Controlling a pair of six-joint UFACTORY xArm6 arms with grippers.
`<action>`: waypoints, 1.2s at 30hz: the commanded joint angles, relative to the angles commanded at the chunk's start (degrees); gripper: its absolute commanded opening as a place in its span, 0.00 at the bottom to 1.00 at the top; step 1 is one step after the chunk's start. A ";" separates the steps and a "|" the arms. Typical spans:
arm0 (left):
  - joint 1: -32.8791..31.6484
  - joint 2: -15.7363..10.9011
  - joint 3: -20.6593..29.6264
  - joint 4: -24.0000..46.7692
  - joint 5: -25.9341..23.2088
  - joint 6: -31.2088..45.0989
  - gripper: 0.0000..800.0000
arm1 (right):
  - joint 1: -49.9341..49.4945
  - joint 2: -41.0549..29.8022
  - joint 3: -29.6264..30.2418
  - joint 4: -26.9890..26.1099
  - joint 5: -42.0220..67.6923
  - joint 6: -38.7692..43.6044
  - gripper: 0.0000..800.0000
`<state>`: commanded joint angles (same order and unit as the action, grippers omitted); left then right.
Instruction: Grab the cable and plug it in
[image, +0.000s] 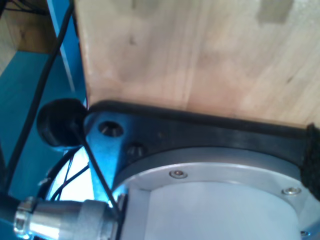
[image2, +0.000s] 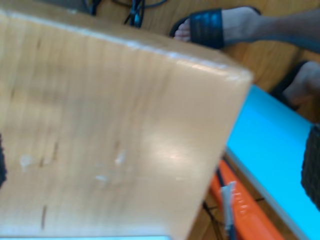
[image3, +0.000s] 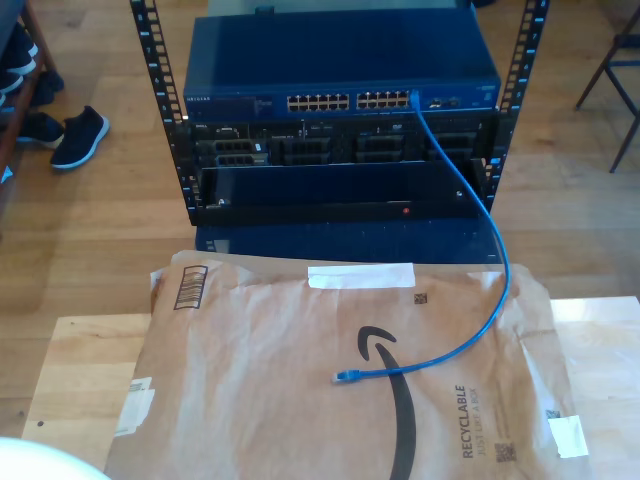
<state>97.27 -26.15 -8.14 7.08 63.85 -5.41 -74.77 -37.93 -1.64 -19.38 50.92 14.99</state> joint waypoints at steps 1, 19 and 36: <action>0.00 0.00 0.00 0.00 0.00 0.00 1.00 | 0.00 0.26 0.26 0.79 -0.70 0.00 1.00; 0.00 0.00 0.00 0.00 0.00 0.00 1.00 | -0.70 1.58 0.62 1.85 -2.02 0.18 1.00; 0.00 0.00 0.00 0.00 0.00 0.00 1.00 | -0.70 1.58 0.62 1.85 -2.02 0.18 1.00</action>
<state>97.27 -26.15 -8.14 7.08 63.85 -5.41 -75.47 -36.35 -1.02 -17.54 48.90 15.16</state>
